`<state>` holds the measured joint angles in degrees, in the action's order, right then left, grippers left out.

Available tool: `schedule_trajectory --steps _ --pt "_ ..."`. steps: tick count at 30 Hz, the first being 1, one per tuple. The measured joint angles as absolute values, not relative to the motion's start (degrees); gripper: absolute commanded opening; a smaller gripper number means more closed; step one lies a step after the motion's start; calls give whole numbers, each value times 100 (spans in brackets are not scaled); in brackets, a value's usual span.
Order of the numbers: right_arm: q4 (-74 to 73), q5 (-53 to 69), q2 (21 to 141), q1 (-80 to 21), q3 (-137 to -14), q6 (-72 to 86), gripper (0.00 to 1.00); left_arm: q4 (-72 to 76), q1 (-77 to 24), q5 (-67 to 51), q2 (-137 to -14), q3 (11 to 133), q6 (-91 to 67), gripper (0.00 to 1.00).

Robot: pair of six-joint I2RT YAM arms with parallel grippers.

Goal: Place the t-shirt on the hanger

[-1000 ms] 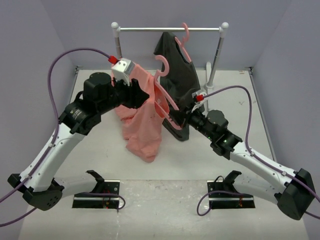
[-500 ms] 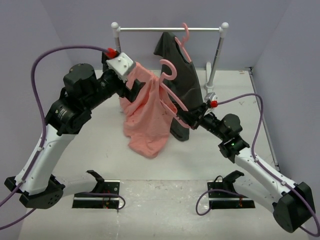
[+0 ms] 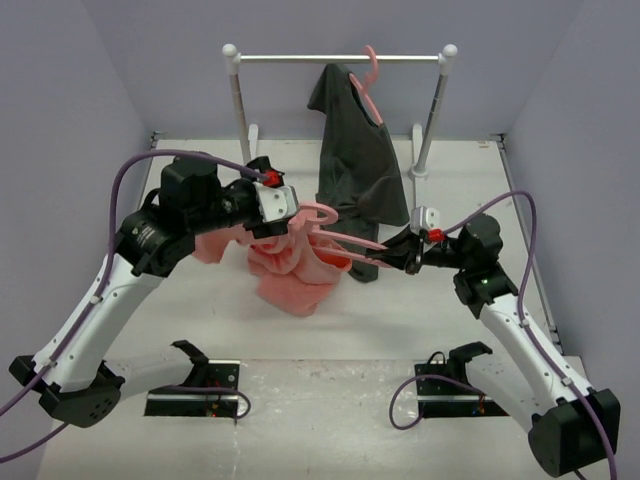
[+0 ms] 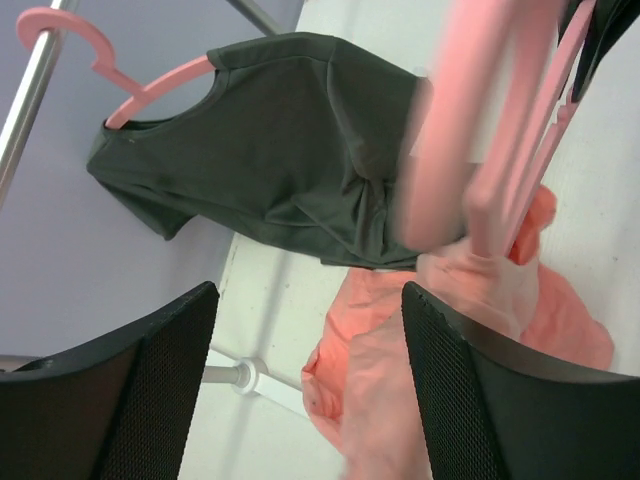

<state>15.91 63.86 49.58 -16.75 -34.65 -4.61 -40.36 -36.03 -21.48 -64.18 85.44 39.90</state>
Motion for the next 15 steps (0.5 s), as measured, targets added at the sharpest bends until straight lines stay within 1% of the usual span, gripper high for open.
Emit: schedule_trajectory --steps 3,5,9,11,12,14,15 --pt "757 6764 5018 -1642 -3919 -1264 0 -4132 -3603 -2126 -6328 8473 3910 70" --pt "608 6949 5023 -1590 -4010 -1521 0 -4261 -3603 -2303 -6307 8474 3809 70" --pt "384 7161 5076 -1503 -4037 -1822 0 -4578 -3603 -2846 -6236 8473 3640 80" --pt "207 7200 5163 -1497 -4122 -1955 0 -4647 -3603 -2986 -6142 8463 3569 93" --pt "99 7222 5211 -1495 -4185 -2037 0 -4635 -3603 -2975 -6073 8447 3517 97" --pt "-58 7256 5294 -1494 -4305 -2174 0 -4599 -3603 -2862 -5899 8415 3372 99" --pt "-117 7267 5327 -1493 -4354 -2230 0 -4586 -3603 -2807 -5815 8405 3299 99"
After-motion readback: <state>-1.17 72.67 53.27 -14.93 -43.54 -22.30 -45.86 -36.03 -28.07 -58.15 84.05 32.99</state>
